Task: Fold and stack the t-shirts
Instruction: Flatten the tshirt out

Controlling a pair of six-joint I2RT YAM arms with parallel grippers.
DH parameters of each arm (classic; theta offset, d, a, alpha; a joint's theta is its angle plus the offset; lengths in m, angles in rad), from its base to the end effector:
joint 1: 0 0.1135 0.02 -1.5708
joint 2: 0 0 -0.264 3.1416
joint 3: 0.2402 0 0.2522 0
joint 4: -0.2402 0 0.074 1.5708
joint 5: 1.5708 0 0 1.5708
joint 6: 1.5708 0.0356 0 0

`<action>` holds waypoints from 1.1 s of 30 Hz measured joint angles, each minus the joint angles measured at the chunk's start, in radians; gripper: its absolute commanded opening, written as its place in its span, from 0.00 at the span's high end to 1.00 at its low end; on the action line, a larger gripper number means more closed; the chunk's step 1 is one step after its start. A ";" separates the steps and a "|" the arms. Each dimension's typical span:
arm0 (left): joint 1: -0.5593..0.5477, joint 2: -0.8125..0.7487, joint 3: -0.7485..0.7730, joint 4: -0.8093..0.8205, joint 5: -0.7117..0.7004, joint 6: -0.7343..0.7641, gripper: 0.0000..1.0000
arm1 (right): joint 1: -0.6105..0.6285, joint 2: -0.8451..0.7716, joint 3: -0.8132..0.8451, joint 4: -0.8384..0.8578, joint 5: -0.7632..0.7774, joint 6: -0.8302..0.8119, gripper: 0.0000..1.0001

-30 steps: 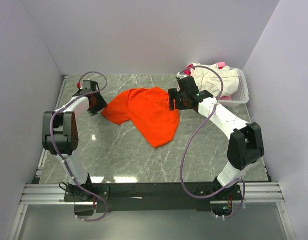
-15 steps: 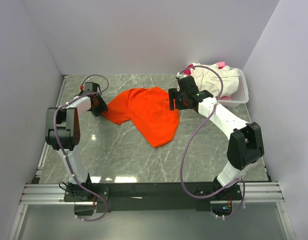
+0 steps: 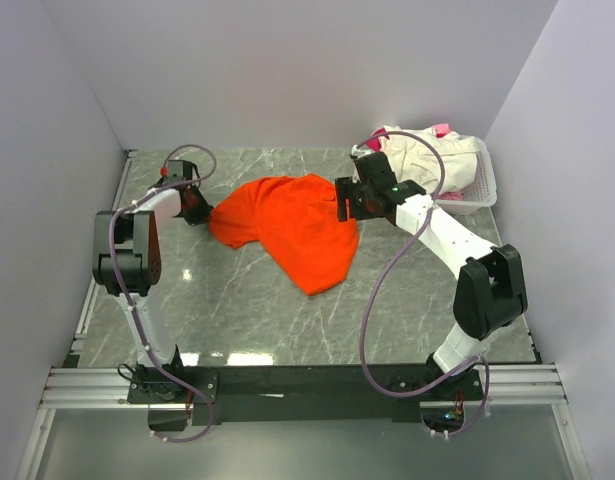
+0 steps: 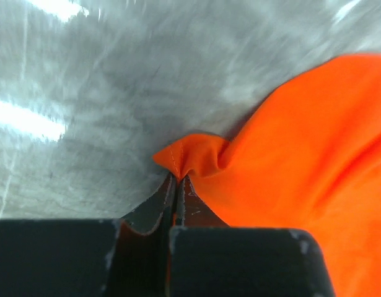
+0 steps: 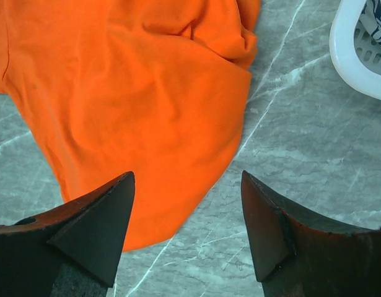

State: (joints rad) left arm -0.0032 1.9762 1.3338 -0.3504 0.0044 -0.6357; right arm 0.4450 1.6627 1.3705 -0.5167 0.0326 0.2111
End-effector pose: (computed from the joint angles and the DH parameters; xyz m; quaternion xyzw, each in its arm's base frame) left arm 0.4161 -0.0015 0.1656 -0.2975 0.9112 -0.0915 0.2699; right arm 0.3360 0.1590 0.2840 -0.1023 0.9226 0.1055 0.3568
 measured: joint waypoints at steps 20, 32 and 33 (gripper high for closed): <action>0.070 -0.044 0.241 0.048 0.193 -0.015 1.00 | 0.006 0.081 -0.168 0.085 -0.161 0.064 0.29; 0.073 -0.120 0.240 -0.031 0.209 0.001 1.00 | 0.097 0.266 -0.086 0.106 -0.092 0.119 0.42; 0.073 -0.129 0.240 -0.039 0.209 0.006 1.00 | 0.100 0.267 -0.086 0.104 -0.087 0.125 0.48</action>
State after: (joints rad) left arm 0.0700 1.8469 1.5738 -0.3897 0.2131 -0.6296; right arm 0.5453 1.9293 1.2846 -0.4129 -0.0547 0.3359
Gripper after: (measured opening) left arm 0.018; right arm 0.606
